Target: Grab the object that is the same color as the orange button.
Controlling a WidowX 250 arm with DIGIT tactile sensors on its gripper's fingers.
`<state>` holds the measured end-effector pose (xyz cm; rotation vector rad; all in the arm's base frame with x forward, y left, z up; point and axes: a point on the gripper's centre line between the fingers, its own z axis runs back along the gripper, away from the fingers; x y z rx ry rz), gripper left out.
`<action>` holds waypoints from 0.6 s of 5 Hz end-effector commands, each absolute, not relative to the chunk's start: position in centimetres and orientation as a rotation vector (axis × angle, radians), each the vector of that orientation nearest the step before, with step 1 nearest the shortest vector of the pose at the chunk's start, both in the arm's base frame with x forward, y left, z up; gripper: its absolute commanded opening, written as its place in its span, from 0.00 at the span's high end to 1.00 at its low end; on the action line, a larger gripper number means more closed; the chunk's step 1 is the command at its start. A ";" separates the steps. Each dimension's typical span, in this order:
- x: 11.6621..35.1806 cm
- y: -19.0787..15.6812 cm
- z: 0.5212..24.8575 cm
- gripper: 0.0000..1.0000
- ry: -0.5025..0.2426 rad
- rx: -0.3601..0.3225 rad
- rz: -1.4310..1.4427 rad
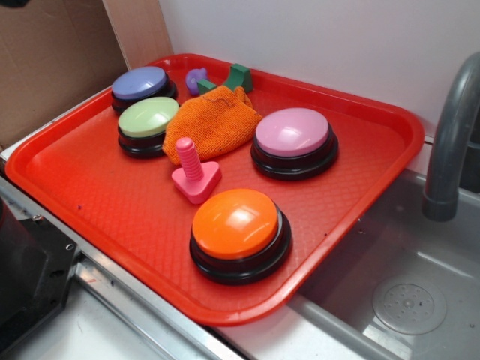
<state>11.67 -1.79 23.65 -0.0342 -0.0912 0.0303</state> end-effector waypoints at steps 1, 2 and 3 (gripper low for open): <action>11.7 -1.8 23.6 0.00 -0.091 -0.034 0.030; 14.7 -2.0 22.4 0.00 -0.142 -0.015 -0.002; 17.6 -2.3 20.9 0.00 -0.149 0.007 -0.036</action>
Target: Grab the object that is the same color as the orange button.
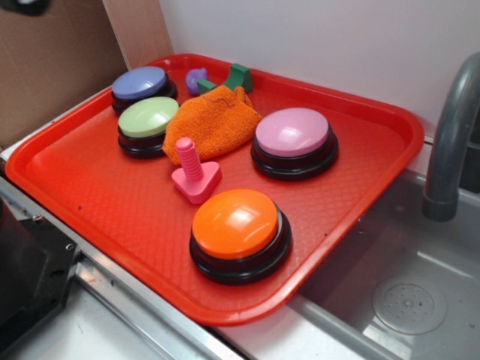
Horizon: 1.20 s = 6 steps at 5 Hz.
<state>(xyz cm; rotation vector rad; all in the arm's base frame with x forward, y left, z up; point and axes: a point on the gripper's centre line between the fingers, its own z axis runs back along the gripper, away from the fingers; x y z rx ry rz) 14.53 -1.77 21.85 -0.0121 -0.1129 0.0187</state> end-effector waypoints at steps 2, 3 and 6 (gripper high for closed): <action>24.1 -1.4 15.8 0.00 -0.249 0.009 -0.115; 26.2 -0.8 13.6 0.00 -0.273 0.021 -0.138; 28.8 2.0 7.2 0.00 -0.192 0.111 -0.142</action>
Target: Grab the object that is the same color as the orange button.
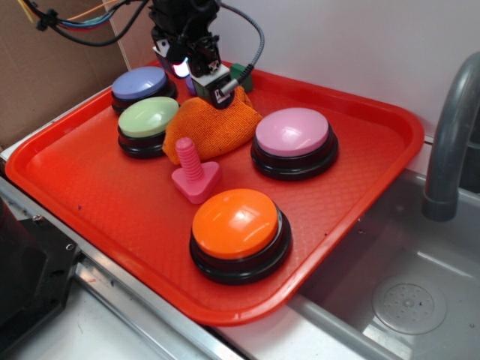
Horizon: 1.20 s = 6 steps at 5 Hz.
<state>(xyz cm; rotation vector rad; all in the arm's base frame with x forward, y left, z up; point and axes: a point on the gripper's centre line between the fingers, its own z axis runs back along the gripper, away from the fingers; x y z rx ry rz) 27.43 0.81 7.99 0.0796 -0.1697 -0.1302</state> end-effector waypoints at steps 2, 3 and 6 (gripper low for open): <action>29.2 3.0 4.9 0.00 -0.162 0.086 -0.152; 29.1 2.9 4.1 0.00 -0.165 0.058 -0.136; 28.9 2.5 3.8 1.00 -0.151 0.091 -0.174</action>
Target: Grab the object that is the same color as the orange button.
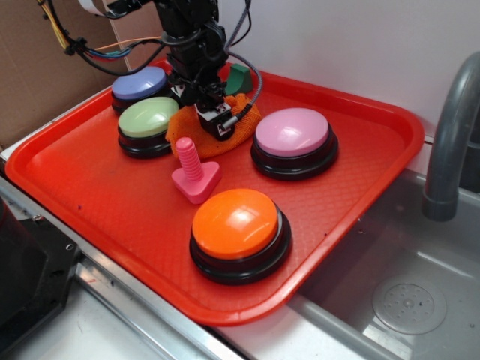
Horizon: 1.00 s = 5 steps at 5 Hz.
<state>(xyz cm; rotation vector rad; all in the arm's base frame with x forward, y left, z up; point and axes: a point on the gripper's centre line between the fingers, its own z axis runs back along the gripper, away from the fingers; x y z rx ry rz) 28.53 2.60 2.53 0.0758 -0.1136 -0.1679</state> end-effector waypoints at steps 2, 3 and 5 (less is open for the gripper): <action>28.0 2.2 9.4 1.00 -0.164 0.006 -0.078; 27.0 2.0 12.2 1.00 -0.128 0.020 -0.036; 20.4 2.6 15.4 1.00 -0.106 -0.046 0.126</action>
